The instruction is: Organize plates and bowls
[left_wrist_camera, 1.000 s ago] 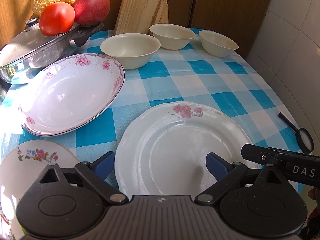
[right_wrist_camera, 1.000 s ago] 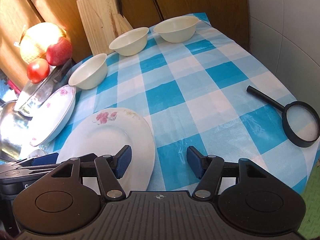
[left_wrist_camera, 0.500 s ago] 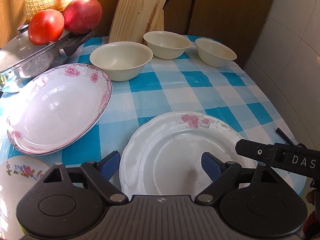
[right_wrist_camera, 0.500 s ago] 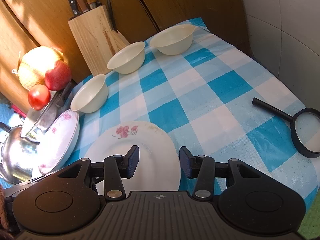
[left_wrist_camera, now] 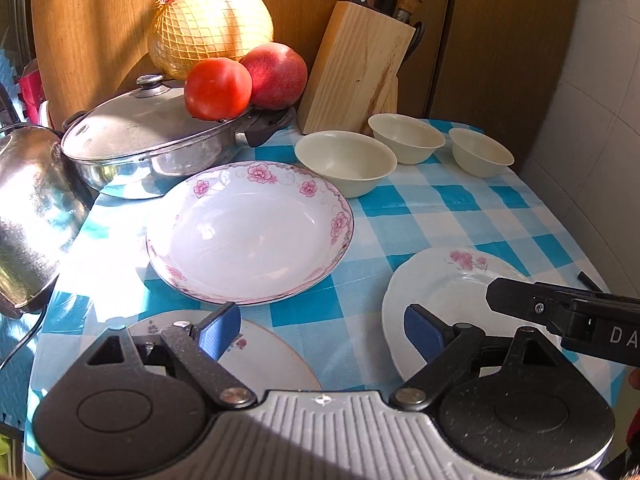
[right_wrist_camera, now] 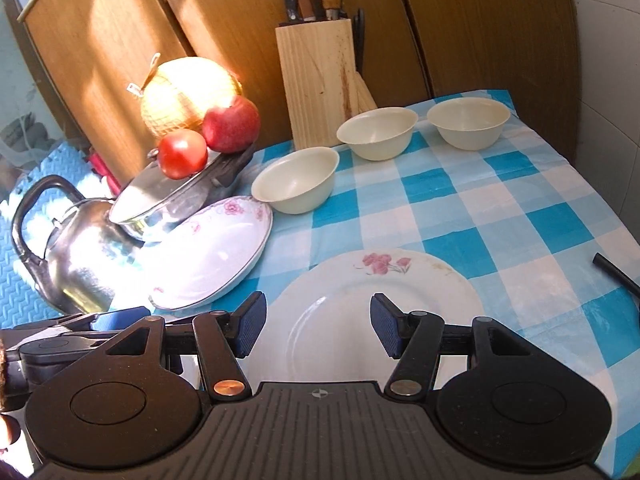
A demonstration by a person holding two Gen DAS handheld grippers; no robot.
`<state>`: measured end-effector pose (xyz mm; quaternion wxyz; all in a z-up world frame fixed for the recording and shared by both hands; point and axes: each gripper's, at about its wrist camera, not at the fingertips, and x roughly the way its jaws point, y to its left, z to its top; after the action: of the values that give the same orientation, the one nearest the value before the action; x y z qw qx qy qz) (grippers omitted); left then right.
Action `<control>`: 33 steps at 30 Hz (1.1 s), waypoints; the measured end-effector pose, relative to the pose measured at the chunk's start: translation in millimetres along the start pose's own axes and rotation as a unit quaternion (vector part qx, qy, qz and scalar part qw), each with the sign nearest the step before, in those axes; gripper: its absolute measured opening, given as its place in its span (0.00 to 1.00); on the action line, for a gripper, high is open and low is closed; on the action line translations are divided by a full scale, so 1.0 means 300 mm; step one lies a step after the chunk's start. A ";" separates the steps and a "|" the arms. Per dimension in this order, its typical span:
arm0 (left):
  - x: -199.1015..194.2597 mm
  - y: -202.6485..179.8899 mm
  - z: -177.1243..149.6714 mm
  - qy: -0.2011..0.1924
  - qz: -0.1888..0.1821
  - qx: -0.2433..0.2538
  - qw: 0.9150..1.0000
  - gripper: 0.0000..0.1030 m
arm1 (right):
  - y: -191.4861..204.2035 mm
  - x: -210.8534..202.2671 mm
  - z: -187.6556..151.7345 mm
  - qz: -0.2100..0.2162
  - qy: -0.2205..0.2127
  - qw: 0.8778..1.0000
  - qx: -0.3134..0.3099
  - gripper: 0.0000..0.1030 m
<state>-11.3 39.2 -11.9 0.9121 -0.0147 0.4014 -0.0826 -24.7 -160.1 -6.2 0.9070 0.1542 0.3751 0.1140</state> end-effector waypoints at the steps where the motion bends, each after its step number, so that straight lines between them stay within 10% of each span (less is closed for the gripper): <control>1: -0.010 0.032 -0.009 0.001 0.007 -0.008 1.000 0.81 | 0.030 0.013 -0.008 0.015 0.010 1.000 -0.009 0.64; 13: -0.075 0.333 -0.146 0.021 0.071 -0.075 0.994 0.81 | 0.252 0.151 -0.098 0.095 0.104 0.989 -0.054 0.62; 33: -0.024 0.408 -0.191 0.041 0.018 -0.099 0.994 0.80 | 0.244 0.232 -0.126 0.133 0.151 0.979 -0.020 0.58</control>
<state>-41.2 163.4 -56.9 0.8900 -0.0944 0.4452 -0.0259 -10.2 -62.5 -49.6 0.8198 0.1657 0.4813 0.2624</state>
